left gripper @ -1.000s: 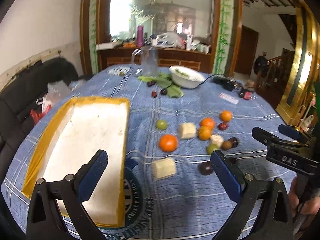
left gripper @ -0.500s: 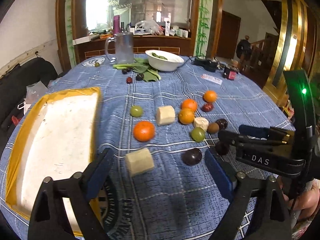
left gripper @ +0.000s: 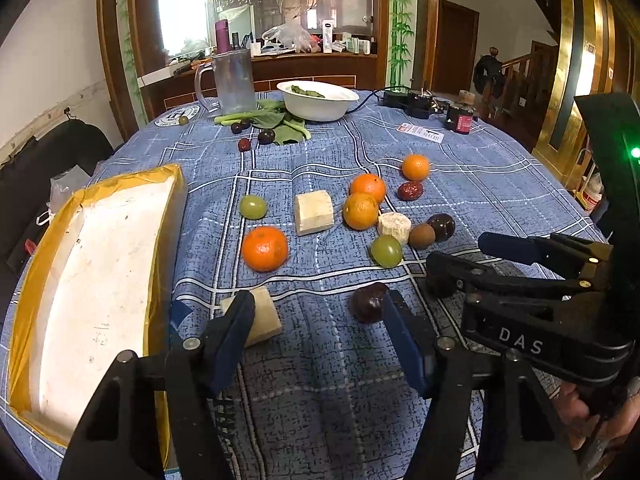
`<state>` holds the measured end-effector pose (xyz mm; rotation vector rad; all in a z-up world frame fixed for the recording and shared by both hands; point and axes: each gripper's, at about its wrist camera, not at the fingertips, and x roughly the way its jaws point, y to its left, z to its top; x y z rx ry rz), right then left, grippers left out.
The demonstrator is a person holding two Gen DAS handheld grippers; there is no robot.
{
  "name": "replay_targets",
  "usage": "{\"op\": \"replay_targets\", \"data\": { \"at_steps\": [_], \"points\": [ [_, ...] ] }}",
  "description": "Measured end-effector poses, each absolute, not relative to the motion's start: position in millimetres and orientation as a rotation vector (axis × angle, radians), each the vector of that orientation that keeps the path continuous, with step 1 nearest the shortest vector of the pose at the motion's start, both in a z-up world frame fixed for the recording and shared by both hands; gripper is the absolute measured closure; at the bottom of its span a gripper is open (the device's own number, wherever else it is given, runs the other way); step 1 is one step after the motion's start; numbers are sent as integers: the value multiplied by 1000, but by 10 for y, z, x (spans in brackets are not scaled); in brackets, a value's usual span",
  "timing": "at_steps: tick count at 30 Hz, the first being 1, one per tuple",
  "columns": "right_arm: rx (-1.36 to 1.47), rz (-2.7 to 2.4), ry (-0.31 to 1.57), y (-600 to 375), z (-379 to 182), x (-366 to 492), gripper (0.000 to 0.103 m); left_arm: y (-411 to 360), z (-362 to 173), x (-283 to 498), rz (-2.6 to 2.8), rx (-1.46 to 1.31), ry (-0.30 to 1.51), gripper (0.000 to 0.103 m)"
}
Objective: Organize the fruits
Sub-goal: 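Close the right tool on a dark plum while the left tool nears a beige cube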
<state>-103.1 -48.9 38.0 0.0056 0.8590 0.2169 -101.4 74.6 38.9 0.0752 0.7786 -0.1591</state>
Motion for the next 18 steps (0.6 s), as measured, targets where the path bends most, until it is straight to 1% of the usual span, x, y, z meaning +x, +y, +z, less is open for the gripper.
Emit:
{"op": "replay_targets", "data": {
  "at_steps": [1, 2, 3, 4, 5, 6, 8, 10, 14, 18],
  "points": [
    [8, 225, 866, -487, 367, -1023, 42, 745, 387, -1012, -160, 73, 779, 38],
    [8, 235, 873, -477, 353, -1019, 45, 744, 385, -1009, -160, 73, 780, 38],
    [9, 246, 884, -466, 335, -1012, 53, 747, 383, -1008, -161, 71, 782, 38],
    [13, 262, 901, -457, 304, -998, 59, 749, 381, -1004, -162, 70, 784, 38],
    [15, 273, 914, -446, 278, -986, 62, 749, 372, -997, -162, 68, 788, 38],
    [17, 284, 931, -436, 247, -970, 69, 749, 364, -983, -163, 65, 793, 38],
    [31, 306, 942, -424, 226, -955, 75, 767, 353, -975, -170, 56, 800, 38],
    [33, 306, 940, -425, 226, -961, 77, 798, 353, -979, -173, 47, 803, 38],
    [46, 245, 928, -515, 246, -950, 78, 882, 391, -978, -215, 7, 798, 38],
    [105, 207, 939, -670, 241, -906, 78, 790, 429, -949, -273, 19, 791, 38]
  ]
}}
